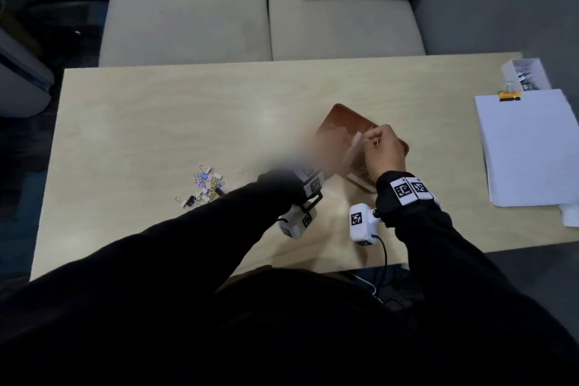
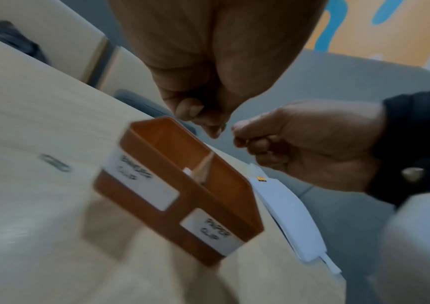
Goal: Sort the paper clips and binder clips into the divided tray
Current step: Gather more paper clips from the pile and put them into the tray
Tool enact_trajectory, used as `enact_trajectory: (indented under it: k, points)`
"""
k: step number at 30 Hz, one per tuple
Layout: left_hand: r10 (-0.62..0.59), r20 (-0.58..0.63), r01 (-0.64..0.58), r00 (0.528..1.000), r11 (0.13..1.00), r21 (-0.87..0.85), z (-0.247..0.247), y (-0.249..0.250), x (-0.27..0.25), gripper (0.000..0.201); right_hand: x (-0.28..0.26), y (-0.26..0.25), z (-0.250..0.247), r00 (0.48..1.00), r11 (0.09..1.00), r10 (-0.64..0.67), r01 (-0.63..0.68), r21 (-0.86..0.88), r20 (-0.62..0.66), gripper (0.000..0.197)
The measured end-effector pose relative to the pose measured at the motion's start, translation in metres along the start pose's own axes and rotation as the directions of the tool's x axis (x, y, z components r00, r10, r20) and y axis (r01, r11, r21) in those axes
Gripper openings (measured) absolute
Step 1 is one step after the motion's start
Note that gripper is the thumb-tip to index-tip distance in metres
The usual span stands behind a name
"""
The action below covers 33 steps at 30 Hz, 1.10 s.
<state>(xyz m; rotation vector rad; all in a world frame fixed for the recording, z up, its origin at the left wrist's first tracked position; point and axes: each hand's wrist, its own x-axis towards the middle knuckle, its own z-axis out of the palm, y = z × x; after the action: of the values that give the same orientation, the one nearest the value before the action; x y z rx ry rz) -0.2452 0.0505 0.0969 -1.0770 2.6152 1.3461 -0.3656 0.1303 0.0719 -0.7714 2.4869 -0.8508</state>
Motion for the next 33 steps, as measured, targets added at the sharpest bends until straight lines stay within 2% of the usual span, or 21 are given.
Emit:
enact_trajectory:
  k: [3,5,8,11,13,18,20,23,27,31,33]
  points:
    - [-0.025,0.083,0.016,0.996,0.994,0.106,0.022,0.023,0.010,0.025,0.005,0.016,-0.008,0.997,0.995,0.080,-0.081,-0.058,-0.020,0.015]
    - [-0.053,0.099,0.031,0.994,0.979,0.204,0.032,0.035,0.016,0.035,0.008,0.025,-0.011,0.992,0.989,0.125,-0.125,-0.081,-0.002,0.014]
    - [-0.047,0.094,0.015,0.995,0.950,0.313,0.041,0.050,0.022,0.037,0.014,0.033,-0.015,0.977,0.974,0.206,-0.199,-0.110,0.049,0.014]
    - [-0.065,0.082,0.044,0.995,0.970,0.238,0.049,0.052,0.025,0.031,0.018,0.036,-0.017,0.963,0.963,0.253,-0.240,-0.123,0.097,0.012]
    - [-0.088,0.133,0.062,0.987,0.980,0.188,0.051,0.054,0.026,0.028,0.019,0.037,-0.020,0.961,0.963,0.251,-0.236,-0.133,0.112,0.014]
    - [-0.039,0.148,0.004,0.988,0.974,0.228,0.050,0.052,0.029,0.030,0.018,0.038,-0.022,0.971,0.968,0.210,-0.190,-0.163,0.117,0.023]
    - [-0.023,0.126,-0.009,0.992,0.969,0.249,0.046,0.047,0.028,0.031,0.017,0.037,-0.021,0.981,0.977,0.164,-0.147,-0.154,0.104,0.022]
    - [-0.043,0.065,0.029,0.997,0.980,0.195,0.041,0.032,0.027,0.026,0.013,0.029,-0.018,0.997,0.989,0.016,-0.004,-0.150,0.075,0.020]
    - [-0.040,-0.010,0.041,0.999,0.991,0.129,0.021,0.002,0.017,0.016,0.002,0.005,-0.006,0.988,0.984,-0.146,0.150,-0.097,0.047,0.017]
    - [-0.102,-0.078,0.114,0.992,0.981,0.160,-0.001,-0.048,0.003,0.014,-0.011,-0.029,0.019,0.923,0.924,-0.368,0.376,-0.067,0.109,0.016]
    - [-0.179,-0.103,0.195,0.978,0.965,0.173,-0.010,-0.076,-0.003,0.010,-0.016,-0.041,0.039,0.891,0.902,-0.415,0.429,-0.044,0.183,0.016]
